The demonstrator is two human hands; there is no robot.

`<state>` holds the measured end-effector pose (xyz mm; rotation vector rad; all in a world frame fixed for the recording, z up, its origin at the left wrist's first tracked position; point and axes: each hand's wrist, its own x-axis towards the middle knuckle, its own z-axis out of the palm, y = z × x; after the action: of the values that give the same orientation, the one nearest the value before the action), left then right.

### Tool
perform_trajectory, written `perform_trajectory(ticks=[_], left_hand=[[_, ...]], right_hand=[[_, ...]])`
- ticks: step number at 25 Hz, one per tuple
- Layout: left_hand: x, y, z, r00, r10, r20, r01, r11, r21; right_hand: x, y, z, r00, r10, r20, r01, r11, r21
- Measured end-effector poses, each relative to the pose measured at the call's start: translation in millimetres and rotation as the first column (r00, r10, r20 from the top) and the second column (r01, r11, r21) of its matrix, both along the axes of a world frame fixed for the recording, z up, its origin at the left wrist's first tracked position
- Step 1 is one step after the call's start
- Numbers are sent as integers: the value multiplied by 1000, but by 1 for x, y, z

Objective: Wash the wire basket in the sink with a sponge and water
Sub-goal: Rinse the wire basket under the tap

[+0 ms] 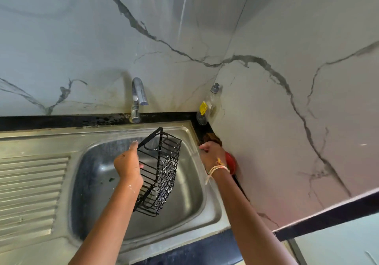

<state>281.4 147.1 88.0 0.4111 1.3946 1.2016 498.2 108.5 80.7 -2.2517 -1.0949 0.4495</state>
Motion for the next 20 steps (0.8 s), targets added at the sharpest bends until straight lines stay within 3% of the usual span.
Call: perform_trajectory(ticks=[7, 16, 20], left_hand=[[-16, 15, 5, 999, 40, 3, -40, 999, -5], [-52, 49, -9, 994, 107, 8, -104, 980, -169], [-61, 60, -12, 989, 141, 46, -128, 967, -220]], right_hand=[[-61, 59, -3, 948, 291, -128, -297, 954, -38], [-96, 144, -32, 934, 308, -180, -319, 947, -36], [-110, 182, -33, 920, 329, -213, -309, 943, 121]])
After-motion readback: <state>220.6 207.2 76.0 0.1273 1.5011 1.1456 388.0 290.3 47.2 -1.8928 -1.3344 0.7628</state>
